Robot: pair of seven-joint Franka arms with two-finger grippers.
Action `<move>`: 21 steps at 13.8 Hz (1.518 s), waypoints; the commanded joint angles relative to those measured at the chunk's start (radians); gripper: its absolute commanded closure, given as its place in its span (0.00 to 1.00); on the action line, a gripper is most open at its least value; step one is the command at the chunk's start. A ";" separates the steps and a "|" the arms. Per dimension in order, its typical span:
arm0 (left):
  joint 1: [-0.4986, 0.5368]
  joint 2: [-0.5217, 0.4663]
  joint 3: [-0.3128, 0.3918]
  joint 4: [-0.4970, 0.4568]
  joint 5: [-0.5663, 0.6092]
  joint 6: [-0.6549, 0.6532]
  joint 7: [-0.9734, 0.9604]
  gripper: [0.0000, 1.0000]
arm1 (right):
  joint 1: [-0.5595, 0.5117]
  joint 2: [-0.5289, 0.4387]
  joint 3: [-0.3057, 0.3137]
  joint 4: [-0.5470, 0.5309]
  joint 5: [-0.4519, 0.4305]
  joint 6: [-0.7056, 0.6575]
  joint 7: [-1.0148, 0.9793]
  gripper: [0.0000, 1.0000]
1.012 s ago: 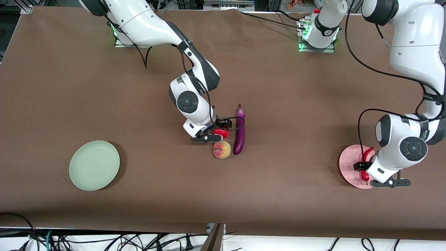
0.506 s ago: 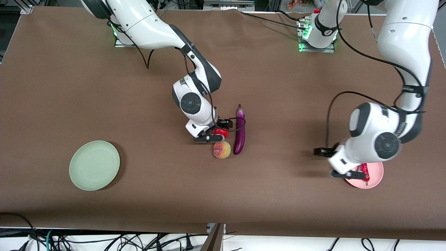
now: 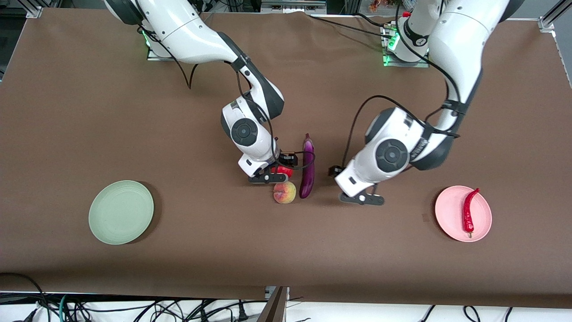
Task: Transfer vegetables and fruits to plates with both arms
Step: 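Grasp the eggplant with the left gripper while the right gripper carries the apple, then carry the eggplant to the pink plate while the right gripper releases the apple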
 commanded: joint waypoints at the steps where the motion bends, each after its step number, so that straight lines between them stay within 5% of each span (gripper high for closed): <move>1: -0.008 -0.010 0.012 -0.005 -0.099 0.038 0.012 0.00 | -0.044 -0.063 -0.004 0.004 0.017 -0.089 -0.025 0.68; 7: -0.085 0.030 -0.008 -0.034 -0.148 0.143 0.020 0.00 | -0.267 -0.152 -0.042 0.068 -0.006 -0.452 -0.314 0.68; 10: -0.102 0.060 -0.002 -0.092 -0.127 0.260 0.020 0.00 | -0.314 -0.155 -0.172 0.070 -0.023 -0.519 -0.545 0.68; 15: -0.111 0.129 0.000 -0.128 0.080 0.361 0.009 0.00 | -0.349 -0.128 -0.355 0.054 -0.059 -0.511 -0.796 0.64; 17: -0.116 0.137 -0.002 -0.128 0.110 0.357 0.009 0.67 | -0.418 -0.102 -0.355 0.054 -0.061 -0.473 -0.882 0.64; 18: -0.116 0.136 -0.002 -0.129 0.108 0.348 0.007 0.85 | -0.435 -0.083 -0.355 0.053 -0.061 -0.438 -0.912 0.64; 19: -0.110 0.134 -0.004 -0.132 0.108 0.345 0.009 0.95 | -0.443 -0.063 -0.355 0.051 -0.059 -0.392 -0.930 0.64; 21: -0.101 0.120 -0.002 -0.129 0.110 0.335 0.012 0.96 | -0.452 -0.023 -0.353 0.047 -0.059 -0.301 -0.933 0.64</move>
